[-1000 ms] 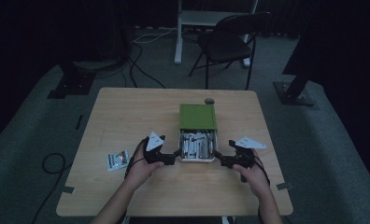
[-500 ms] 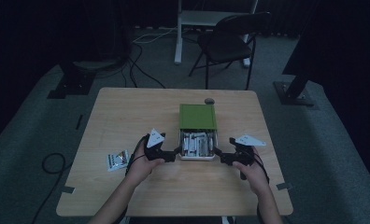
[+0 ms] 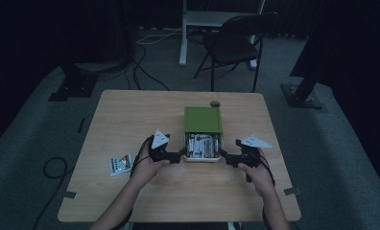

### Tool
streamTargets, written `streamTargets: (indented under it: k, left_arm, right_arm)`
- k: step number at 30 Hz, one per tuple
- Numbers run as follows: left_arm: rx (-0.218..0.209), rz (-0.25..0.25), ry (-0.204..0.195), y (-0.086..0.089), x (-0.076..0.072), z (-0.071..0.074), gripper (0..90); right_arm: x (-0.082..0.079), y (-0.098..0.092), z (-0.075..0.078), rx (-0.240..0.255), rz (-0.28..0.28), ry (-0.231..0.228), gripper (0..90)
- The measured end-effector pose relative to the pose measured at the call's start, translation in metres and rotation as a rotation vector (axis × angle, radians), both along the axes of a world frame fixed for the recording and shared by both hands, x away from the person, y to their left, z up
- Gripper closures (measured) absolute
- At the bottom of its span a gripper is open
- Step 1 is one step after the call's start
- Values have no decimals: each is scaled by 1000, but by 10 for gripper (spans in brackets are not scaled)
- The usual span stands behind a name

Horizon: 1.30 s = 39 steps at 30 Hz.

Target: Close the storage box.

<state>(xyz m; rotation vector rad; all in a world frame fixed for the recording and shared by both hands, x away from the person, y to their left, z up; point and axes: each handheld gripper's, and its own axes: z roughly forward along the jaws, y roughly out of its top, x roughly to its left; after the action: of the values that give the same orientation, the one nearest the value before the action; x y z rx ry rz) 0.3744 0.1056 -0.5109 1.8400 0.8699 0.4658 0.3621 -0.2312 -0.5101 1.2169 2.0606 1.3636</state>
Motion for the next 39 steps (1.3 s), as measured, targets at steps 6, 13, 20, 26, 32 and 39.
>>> streamTargets:
  k: [6, 13, 20, 26, 32, 39]
  left_arm:
    - [3, 8, 1, -1, 5, 1, 106]
    - [-2, 18, 4, -1, 8, 0, 106]
    - [1, 26, 6, -2, 13, 1, 106]
    - [4, 36, 5, -3, 16, 1, 106]
    - [14, 41, 4, -4, 20, 2, 106]
    - [26, 47, 0, -5, 23, 3, 106]
  right_arm:
    - [4, 1, 1, -13, -11, 1, 119]
    - [8, 2, 1, -9, -31, -3, 121]
    - [13, 3, 1, -7, -42, 2, 121]
    - [15, 4, 0, -1, -63, -4, 121]
    - [19, 6, 0, -4, -81, -6, 121]
    - [22, 7, 0, 7, -94, 7, 121]
